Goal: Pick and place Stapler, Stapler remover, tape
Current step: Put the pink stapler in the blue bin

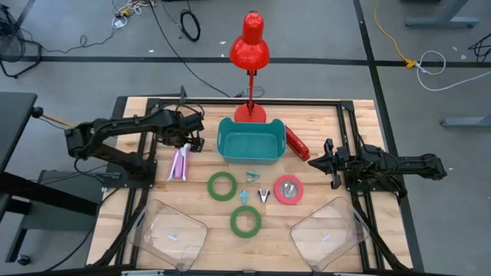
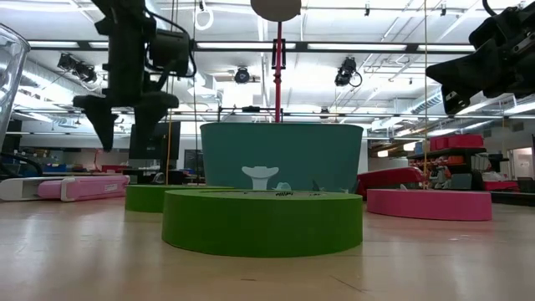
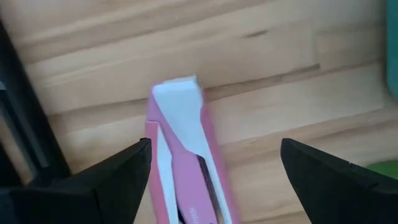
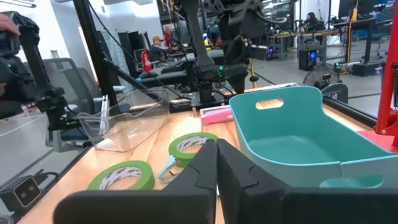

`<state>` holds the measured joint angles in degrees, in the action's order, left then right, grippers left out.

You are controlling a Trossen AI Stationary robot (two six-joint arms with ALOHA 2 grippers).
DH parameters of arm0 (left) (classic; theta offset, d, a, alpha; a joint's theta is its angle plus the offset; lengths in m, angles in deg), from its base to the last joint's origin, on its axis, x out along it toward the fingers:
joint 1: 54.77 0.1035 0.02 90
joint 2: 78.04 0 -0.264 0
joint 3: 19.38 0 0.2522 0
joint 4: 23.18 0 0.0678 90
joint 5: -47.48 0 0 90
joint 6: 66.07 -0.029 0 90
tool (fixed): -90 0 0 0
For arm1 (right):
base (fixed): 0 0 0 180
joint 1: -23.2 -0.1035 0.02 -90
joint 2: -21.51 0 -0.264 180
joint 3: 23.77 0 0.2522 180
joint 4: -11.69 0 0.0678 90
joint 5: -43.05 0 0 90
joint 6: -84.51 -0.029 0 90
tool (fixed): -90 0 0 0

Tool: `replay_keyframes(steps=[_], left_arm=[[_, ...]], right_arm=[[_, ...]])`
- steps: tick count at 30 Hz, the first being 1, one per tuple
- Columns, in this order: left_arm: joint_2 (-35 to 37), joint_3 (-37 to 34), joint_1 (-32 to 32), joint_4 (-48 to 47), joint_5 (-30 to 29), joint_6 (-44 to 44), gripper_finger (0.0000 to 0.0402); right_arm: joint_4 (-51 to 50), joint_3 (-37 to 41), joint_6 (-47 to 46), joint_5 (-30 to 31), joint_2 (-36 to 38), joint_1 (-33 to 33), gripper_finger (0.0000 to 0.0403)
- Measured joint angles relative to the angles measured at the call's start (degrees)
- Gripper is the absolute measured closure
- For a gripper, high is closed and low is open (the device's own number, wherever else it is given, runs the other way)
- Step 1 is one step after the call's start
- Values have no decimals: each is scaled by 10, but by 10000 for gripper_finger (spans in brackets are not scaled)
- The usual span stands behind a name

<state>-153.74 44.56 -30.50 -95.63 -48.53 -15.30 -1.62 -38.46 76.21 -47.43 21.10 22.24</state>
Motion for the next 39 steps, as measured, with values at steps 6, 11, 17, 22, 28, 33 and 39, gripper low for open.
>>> replay_keyframes(steps=[6,11,17,22,28,33,39], left_arm=[[1,-28,20,3,8,-4,41],[-1,-30,34,7,9,0,41],[-23,-30,48,11,18,-22,41],[-32,-30,52,17,10,-16,31],[-32,-30,54,15,9,-8,6],[-32,-30,55,11,-3,-19,8],[-32,-30,54,10,-19,-64,4]], right_arm=[[0,0,0,0,0,0,396],[0,0,0,0,0,0,396],[0,0,0,0,0,0,396],[0,0,0,0,0,0,396],[0,0,0,0,0,0,396],[0,0,0,0,0,0,396],[0,0,0,0,0,0,396]])
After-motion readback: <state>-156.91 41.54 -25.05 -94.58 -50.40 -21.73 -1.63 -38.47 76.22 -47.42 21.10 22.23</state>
